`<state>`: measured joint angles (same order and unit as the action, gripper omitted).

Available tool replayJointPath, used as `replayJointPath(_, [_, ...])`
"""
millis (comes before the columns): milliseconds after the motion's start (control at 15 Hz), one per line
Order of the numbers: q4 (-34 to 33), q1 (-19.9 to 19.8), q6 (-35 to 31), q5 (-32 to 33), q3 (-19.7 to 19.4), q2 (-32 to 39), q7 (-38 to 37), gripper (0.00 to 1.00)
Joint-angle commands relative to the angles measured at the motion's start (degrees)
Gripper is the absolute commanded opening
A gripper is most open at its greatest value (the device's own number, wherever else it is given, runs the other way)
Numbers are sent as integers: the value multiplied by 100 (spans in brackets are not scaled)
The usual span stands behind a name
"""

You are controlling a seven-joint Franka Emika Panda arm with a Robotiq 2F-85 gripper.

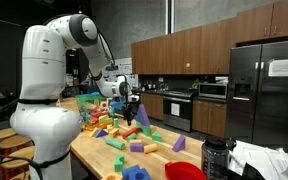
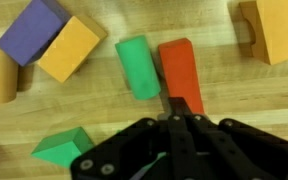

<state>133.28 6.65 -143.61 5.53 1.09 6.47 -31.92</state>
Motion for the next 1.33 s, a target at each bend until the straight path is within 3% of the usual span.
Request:
replayJointPath(0, [-9,-29,68,171,-37,-14,-113,0])
replayJointPath(600, [-134,29,135,646,-197,393,-449,0])
replayJointPath(667, [-142,40,170,646,-202,423,-448,26])
replayJointPath(800, [-205,62,327,658,-208,436,-449,30])
replayJointPath(1267, [-524,46,896,569,-161,374,-394,77])
